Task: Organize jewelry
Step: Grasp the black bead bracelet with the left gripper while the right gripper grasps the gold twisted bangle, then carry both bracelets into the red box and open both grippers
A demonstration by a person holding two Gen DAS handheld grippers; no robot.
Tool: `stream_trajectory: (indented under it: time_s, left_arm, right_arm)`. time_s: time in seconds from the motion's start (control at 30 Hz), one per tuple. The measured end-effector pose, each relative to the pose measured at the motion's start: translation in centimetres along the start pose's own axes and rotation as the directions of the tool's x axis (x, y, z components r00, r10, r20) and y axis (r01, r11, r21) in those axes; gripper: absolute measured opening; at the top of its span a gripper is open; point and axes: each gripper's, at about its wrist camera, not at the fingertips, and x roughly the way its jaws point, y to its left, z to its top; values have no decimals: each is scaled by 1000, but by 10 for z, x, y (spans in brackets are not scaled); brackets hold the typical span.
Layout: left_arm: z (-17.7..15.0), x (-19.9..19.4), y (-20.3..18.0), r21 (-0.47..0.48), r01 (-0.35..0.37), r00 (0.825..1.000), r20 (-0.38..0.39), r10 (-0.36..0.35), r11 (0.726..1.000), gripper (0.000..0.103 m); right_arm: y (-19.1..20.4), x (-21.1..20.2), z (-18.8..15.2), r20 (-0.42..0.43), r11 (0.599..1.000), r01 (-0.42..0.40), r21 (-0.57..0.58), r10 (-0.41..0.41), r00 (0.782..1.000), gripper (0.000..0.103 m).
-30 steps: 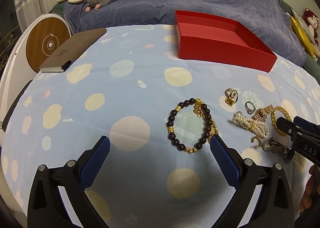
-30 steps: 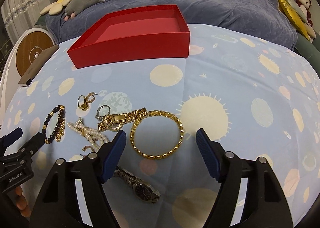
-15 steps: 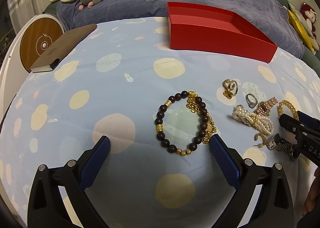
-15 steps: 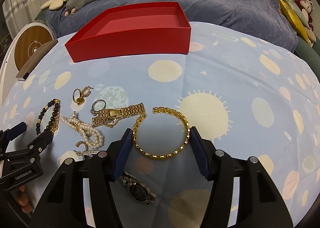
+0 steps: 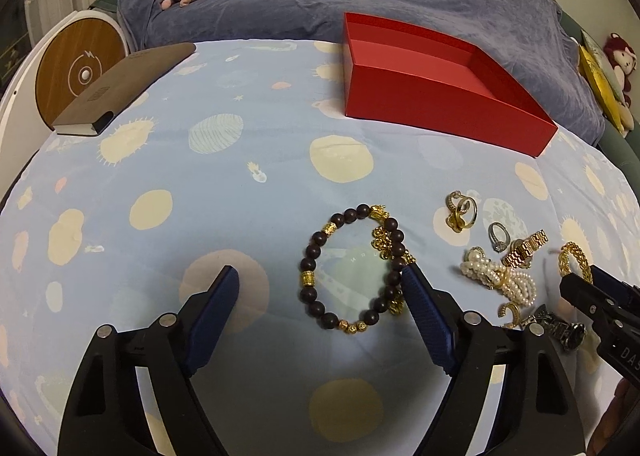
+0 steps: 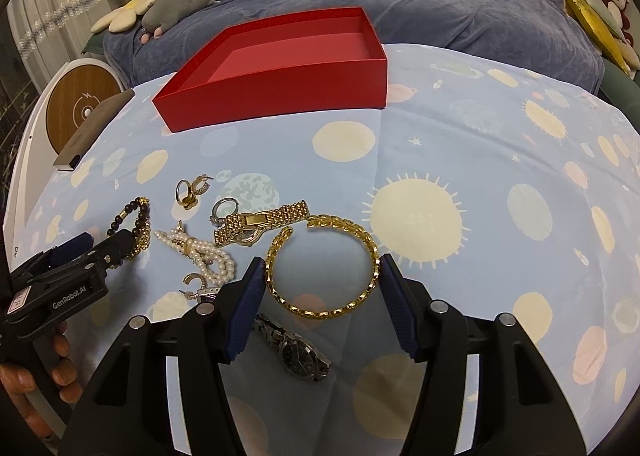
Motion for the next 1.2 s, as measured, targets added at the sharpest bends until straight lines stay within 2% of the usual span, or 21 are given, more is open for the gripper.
stream_trajectory:
  time_s: [0.07,0.1,0.17,0.3,0.4,0.57,0.63,0.7,0.83,0.93,1.13,1.2]
  left_arm:
    - [1,-1,-2,0,13,1000,-3,-13,1000,71]
    - [3,-3,0,-16,43,999,-8,-43,999,67]
    - [6,-9,4,-49,92,996,-8,-93,995,67]
    - [12,-14,12,-50,64,998,21,-63,997,67]
    - [10,-4,18,-61,27,1000,-7,-27,998,67]
    - [7,2,12,14,-37,999,18,37,999,43]
    - [6,1,10,35,-37,999,25,37,999,21]
    - [6,0,8,50,-15,1000,22,14,999,5]
    - [5,-2,5,65,14,1000,13,-15,998,5]
    - [6,-14,4,56,67,998,18,-68,996,5]
    - [18,-66,1,50,219,973,67,-222,975,5]
    - [25,-84,-6,72,243,964,91,-249,967,5]
  right_arm:
    - [1,-1,0,0,1000,-4,-3,4,1000,56]
    - [1,-1,-1,0,1000,-5,-4,5,1000,56]
    - [0,-2,-1,2,1000,-6,-4,6,1000,56]
    - [0,-4,0,5,1000,-12,1,12,1000,56]
    - [1,-4,0,5,1000,-13,-3,13,1000,56]
    - [3,-4,-2,1,1000,-10,-18,10,1000,56]
    - [5,-4,-3,4,1000,-5,-26,5,1000,56]
    - [6,-5,-3,7,999,-3,-33,3,1000,56]
    - [9,-8,-2,14,999,-7,-39,7,1000,56]
    - [10,-14,-3,31,999,-14,-39,15,999,56]
    - [12,-46,6,80,997,-65,-38,68,994,56]
    - [14,-58,17,99,996,-77,-47,81,992,56]
